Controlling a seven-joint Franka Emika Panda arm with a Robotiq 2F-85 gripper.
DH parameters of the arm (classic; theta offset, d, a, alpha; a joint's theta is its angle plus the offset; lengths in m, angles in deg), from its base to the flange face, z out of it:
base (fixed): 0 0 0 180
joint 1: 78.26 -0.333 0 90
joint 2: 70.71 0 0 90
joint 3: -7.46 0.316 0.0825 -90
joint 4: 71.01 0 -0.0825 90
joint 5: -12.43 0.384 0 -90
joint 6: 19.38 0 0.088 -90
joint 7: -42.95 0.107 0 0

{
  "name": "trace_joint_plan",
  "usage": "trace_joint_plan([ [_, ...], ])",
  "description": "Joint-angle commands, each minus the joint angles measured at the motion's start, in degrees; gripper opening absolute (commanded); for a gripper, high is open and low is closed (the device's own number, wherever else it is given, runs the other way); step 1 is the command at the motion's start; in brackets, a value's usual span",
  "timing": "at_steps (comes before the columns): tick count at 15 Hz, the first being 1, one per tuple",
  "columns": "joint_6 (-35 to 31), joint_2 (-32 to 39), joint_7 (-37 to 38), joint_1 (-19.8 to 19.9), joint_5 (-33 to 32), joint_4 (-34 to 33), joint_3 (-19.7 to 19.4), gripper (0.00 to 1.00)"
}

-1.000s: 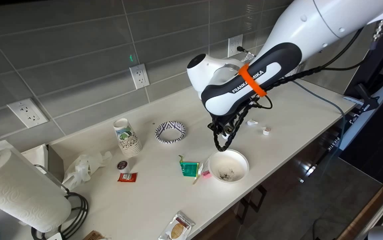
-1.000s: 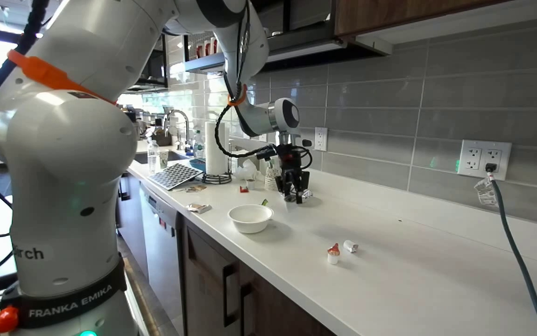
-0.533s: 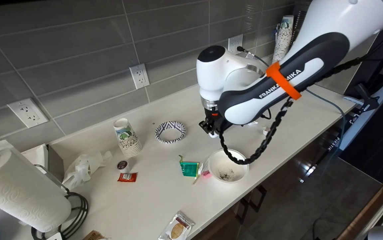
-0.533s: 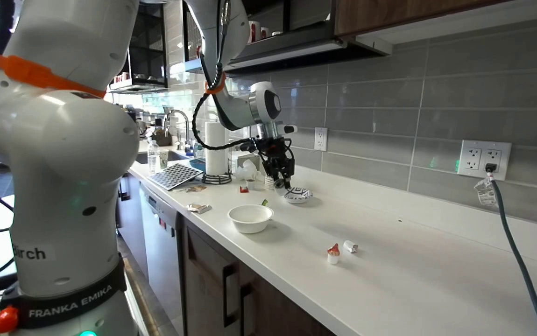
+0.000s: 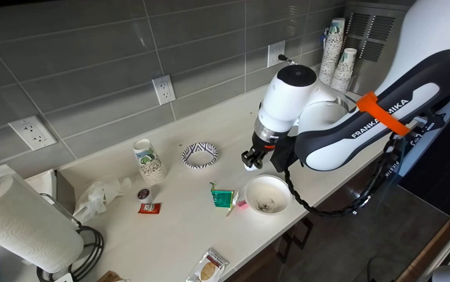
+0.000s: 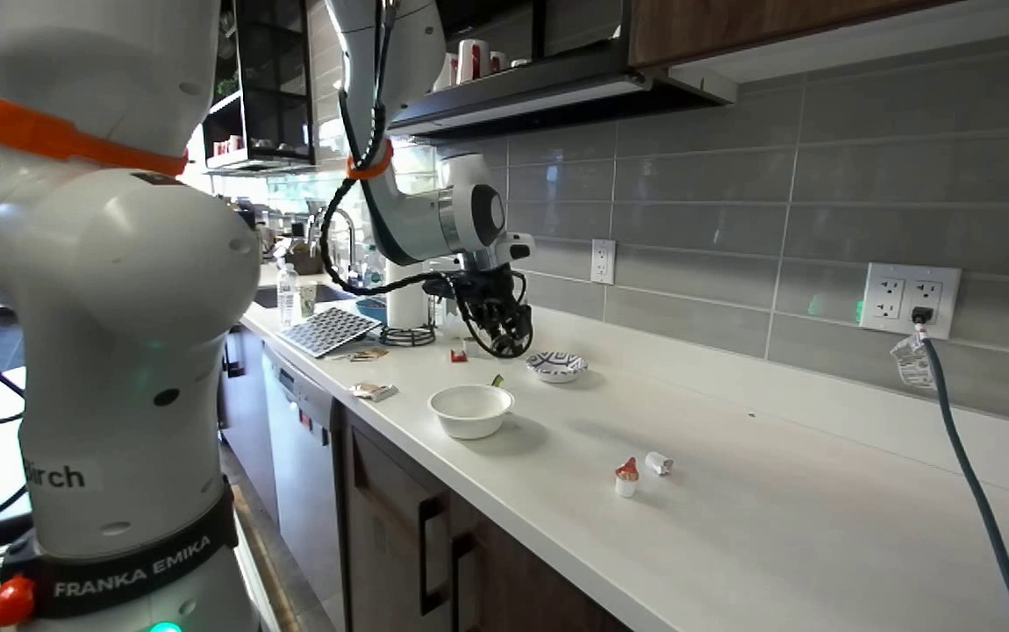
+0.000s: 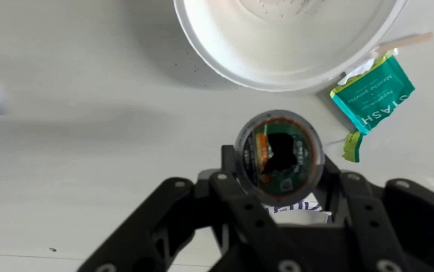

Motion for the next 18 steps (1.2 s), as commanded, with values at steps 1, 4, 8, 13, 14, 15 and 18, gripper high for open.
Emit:
trace_joint_plan([
  [1,0.0,0.07,-0.01,0.0,0.0,-0.28,0.0,0.49],
  [4,0.01,0.24,-0.02,0.0,0.0,-0.7,-0.01,0.49],
  [8,-9.89,-1.39,-8.74,3.05,9.33,3.96,3.84,0.24],
  [13,-28.98,1.21,-18.66,16.22,23.78,10.19,24.23,0.24],
  [14,-30.17,1.44,-16.23,20.63,19.66,10.86,28.66,0.24],
  [15,-31.55,1.85,-14.65,24.83,16.38,11.58,32.72,0.24],
  [18,-34.06,1.77,-12.01,34.07,7.97,13.48,39.04,0.24],
])
